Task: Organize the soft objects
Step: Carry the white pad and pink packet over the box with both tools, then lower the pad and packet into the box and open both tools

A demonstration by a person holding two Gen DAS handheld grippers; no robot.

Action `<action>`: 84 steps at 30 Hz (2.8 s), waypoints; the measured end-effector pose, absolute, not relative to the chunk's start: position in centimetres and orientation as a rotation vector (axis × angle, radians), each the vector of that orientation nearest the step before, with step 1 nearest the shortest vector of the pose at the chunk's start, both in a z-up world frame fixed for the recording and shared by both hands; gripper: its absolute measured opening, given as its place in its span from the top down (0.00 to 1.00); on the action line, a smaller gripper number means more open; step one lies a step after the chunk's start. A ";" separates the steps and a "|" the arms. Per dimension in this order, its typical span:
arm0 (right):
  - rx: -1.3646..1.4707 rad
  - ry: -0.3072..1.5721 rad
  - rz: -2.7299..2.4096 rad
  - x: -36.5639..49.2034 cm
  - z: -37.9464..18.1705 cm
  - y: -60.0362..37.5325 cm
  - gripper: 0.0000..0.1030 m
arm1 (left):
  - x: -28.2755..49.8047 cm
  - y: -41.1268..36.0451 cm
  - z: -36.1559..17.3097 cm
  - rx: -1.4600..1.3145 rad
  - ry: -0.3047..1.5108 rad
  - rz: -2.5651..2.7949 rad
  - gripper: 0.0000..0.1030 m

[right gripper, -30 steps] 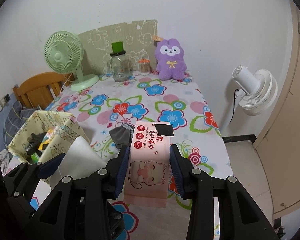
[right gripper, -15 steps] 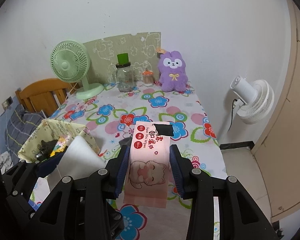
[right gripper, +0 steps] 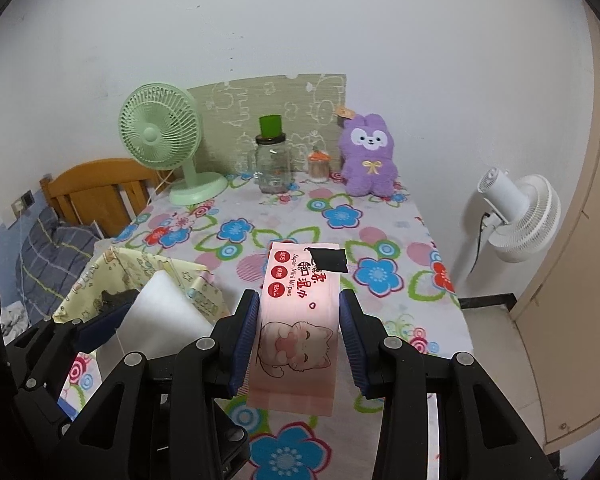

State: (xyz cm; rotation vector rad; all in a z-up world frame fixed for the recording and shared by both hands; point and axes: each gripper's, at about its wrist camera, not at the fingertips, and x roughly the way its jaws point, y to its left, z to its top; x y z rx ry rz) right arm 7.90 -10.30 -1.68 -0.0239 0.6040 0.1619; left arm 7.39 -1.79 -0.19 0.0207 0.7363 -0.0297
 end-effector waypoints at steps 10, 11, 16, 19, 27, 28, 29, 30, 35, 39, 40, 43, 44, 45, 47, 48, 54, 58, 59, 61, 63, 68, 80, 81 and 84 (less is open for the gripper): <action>-0.047 0.598 0.207 9.0 -1.6 -6.8 0.57 | 8.1 1.5 -0.2 0.007 0.730 0.007 0.26; -0.050 0.597 0.213 9.1 -1.6 -6.4 0.57 | 8.2 2.0 -0.2 0.005 0.731 0.012 0.26; -0.066 0.598 0.242 9.8 -1.9 -4.3 0.57 | 8.8 4.0 -0.5 -0.001 0.736 0.038 0.26; -0.065 0.606 0.266 10.3 -2.2 -3.3 0.57 | 9.1 5.0 -0.7 -0.004 0.740 0.051 0.26; -0.065 0.637 0.318 11.9 -3.2 -0.8 0.57 | 10.1 7.4 -1.6 0.001 0.755 0.080 0.26; -0.066 0.641 0.322 12.1 -3.4 -0.5 0.57 | 10.2 7.6 -1.8 0.000 0.758 0.084 0.26; -0.069 0.644 0.326 12.3 -3.5 -0.1 0.57 | 10.3 7.9 -1.9 -0.001 0.762 0.087 0.26; -0.071 0.645 0.328 12.4 -3.6 0.2 0.57 | 10.4 8.2 -2.0 -0.001 0.765 0.090 0.26; -0.076 0.666 0.346 13.0 -4.5 1.7 0.57 | 10.8 9.6 -2.9 0.002 0.782 0.101 0.26; -0.084 0.683 0.361 13.4 -5.2 2.8 0.57 | 11.0 10.6 -3.5 -0.006 0.791 0.080 0.25; -0.085 0.686 0.363 13.5 -5.4 3.0 0.57 | 11.0 10.8 -3.6 -0.005 0.792 0.077 0.25; -0.085 0.699 0.365 13.7 -5.8 3.5 0.57 | 11.3 11.2 -4.1 -0.003 0.792 0.070 0.25; -0.087 0.705 0.364 13.8 -6.0 3.7 0.57 | 11.3 11.4 -4.2 -0.003 0.792 0.069 0.25; -0.094 0.709 0.359 13.9 -6.1 3.9 0.57 | 11.4 11.5 -4.3 -0.004 0.795 0.069 0.25; -0.106 0.710 0.356 13.9 -6.3 4.2 0.57 | 11.5 11.8 -4.6 -0.005 0.799 0.068 0.25; -0.109 0.713 0.356 14.0 -6.4 4.4 0.57 | 11.5 12.0 -4.8 -0.004 0.802 0.072 0.25; -0.107 0.748 0.368 14.5 -7.8 5.2 0.57 | 11.8 12.9 -6.1 0.008 0.832 0.083 0.19; -0.102 0.770 0.384 14.5 -8.6 5.6 0.57 | 11.5 13.2 -6.6 0.008 0.846 0.082 0.11; -0.096 0.774 0.389 14.5 -8.8 5.7 0.57 | 11.5 13.3 -6.7 0.007 0.848 0.081 0.09; -0.093 0.777 0.393 14.4 -9.0 5.9 0.57 | 11.4 13.4 -6.9 0.006 0.852 0.085 0.09; -0.091 0.781 0.395 14.4 -9.1 6.1 0.57 | 11.3 13.6 -7.0 0.003 0.856 0.088 0.09; -0.051 0.790 0.439 14.2 -9.2 6.3 0.56 | 10.8 14.0 -6.7 -0.013 0.854 0.085 0.05; -0.045 0.757 0.382 13.2 -8.2 4.9 0.30 | 10.0 13.0 -5.8 -0.029 0.831 0.057 0.02; -0.045 0.753 0.381 13.1 -8.0 4.8 0.30 | 9.9 12.9 -5.6 -0.029 0.827 0.055 0.02; -0.056 0.733 0.347 12.6 -7.4 4.3 0.22 | 9.6 12.3 -5.2 -0.024 0.818 0.054 0.01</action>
